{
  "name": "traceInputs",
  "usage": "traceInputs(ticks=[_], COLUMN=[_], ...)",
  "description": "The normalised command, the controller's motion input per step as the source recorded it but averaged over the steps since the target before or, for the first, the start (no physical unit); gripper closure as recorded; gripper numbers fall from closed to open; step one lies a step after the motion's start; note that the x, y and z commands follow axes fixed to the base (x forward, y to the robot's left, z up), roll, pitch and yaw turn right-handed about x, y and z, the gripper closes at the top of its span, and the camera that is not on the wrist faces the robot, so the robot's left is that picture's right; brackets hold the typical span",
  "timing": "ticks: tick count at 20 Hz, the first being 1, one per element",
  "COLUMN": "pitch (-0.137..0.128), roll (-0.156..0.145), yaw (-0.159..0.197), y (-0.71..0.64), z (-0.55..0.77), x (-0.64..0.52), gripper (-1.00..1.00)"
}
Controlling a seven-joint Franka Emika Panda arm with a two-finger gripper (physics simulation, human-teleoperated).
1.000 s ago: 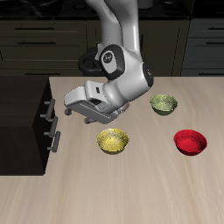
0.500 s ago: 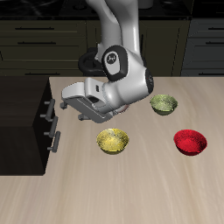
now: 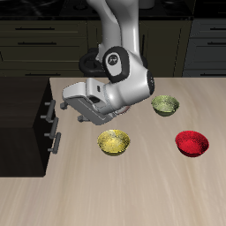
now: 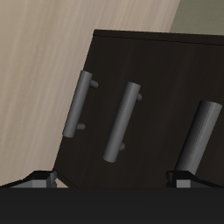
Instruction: Open the middle drawer of the wooden cabinet
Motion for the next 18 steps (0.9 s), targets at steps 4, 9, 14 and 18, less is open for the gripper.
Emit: traceInputs(ticks=[4,9,14,18], pitch=[-0.012,0.000,0.022,0.009], roll=[0.018,-0.007,0.006,-0.009], yaw=[0.005,0.023,0.018,-0.006], y=[0.06,0.02,0.02,0.00], z=[-0.15,-0.18,-0.30,-0.14], x=[-0.02,-0.01,0.03,-0.02], gripper=[-1.00,-1.00,-1.00,-1.00])
